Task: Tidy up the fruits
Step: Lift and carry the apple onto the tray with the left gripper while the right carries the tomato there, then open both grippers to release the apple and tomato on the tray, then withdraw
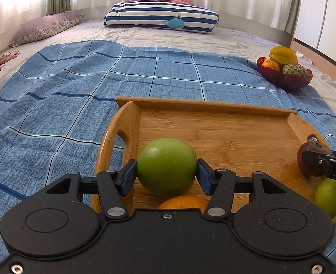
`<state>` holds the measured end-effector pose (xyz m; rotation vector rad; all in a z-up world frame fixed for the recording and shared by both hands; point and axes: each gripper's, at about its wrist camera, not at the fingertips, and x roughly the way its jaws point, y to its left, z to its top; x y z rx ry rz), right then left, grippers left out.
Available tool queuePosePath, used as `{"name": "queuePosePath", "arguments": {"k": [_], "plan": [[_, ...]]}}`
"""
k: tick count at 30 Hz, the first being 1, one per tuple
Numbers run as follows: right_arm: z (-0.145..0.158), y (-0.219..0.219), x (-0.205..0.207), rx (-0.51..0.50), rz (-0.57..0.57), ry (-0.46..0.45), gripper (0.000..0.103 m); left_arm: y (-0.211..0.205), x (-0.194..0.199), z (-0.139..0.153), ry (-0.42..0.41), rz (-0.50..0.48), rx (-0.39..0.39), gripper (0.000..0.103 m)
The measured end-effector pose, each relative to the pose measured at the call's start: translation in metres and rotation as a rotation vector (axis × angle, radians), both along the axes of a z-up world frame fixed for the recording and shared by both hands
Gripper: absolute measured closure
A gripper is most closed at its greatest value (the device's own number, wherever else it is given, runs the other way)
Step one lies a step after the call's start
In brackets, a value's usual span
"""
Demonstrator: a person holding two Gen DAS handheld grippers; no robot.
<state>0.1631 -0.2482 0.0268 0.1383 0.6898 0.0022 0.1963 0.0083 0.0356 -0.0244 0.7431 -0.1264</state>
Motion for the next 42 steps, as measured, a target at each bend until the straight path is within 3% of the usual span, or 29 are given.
{"name": "queuePosePath", "arguments": {"k": [9, 17, 24, 32, 42], "plan": [[-0.001, 0.0, -0.002, -0.001, 0.003, -0.005, 0.035, -0.002, -0.004, -0.001, -0.016, -0.005, 0.014, 0.049], [0.003, -0.002, -0.005, -0.002, 0.012, -0.027, 0.024, 0.003, -0.005, 0.004, -0.017, 0.003, -0.01, 0.048], [0.02, 0.001, -0.017, -0.028, 0.028, -0.105, 0.013, 0.004, -0.019, 0.017, -0.083, -0.015, -0.011, 0.022], [0.029, 0.005, -0.041, -0.003, 0.028, -0.183, 0.001, 0.002, -0.05, 0.031, -0.161, -0.029, -0.001, 0.011], [0.032, 0.015, -0.073, -0.016, 0.042, -0.269, 0.0, 0.009, -0.085, 0.035, -0.188, -0.011, -0.058, 0.002]]}}
